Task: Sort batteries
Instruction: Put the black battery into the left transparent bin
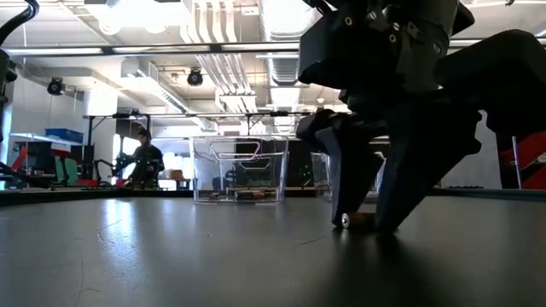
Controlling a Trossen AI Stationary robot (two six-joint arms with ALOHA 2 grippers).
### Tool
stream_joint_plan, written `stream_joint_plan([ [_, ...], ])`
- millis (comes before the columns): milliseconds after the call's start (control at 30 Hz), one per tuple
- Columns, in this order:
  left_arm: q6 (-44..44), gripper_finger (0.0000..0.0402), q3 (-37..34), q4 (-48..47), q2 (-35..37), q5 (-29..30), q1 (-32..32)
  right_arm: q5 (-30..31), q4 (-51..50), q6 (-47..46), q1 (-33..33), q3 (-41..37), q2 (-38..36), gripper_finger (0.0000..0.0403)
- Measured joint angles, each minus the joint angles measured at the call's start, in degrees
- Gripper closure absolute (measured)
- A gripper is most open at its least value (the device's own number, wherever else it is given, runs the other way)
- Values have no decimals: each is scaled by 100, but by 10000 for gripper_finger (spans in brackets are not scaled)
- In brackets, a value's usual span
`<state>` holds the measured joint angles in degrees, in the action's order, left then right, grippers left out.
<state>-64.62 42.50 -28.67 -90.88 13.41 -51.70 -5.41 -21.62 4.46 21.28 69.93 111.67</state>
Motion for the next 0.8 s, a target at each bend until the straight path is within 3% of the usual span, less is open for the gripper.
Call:
stream_joint_plan([
  [400, -44, 283, 0, 2, 1, 57, 0, 64, -46, -609, -180, -314, 14, 313],
  [600, -100, 283, 0, 33, -2, 160, 0, 294, -86, -445, -234, -330, 14, 359],
  [800, -102, 283, -2, 44, -6, 357, 0, 284, -49, -240, -321, -260, 14, 377],
])
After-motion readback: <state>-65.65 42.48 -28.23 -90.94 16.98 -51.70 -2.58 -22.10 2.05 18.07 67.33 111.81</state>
